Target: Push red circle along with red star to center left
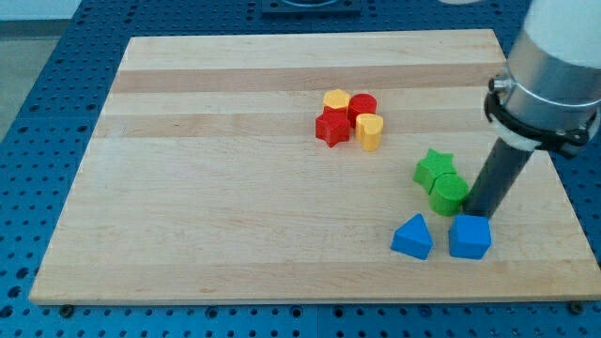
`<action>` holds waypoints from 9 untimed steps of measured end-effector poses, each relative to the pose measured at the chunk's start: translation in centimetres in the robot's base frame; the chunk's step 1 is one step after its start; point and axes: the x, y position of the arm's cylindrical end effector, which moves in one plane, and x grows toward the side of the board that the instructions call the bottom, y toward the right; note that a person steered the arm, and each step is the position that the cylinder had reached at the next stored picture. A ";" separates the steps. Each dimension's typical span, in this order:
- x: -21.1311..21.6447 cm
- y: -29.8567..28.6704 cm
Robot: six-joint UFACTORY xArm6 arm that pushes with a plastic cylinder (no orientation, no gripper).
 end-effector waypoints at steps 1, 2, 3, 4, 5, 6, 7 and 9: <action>0.0 0.1; 0.0 2.1; 2.0 3.1; 5.1 3.1; 6.7 2.5; 6.8 1.7; 6.6 1.0; 4.8 -0.4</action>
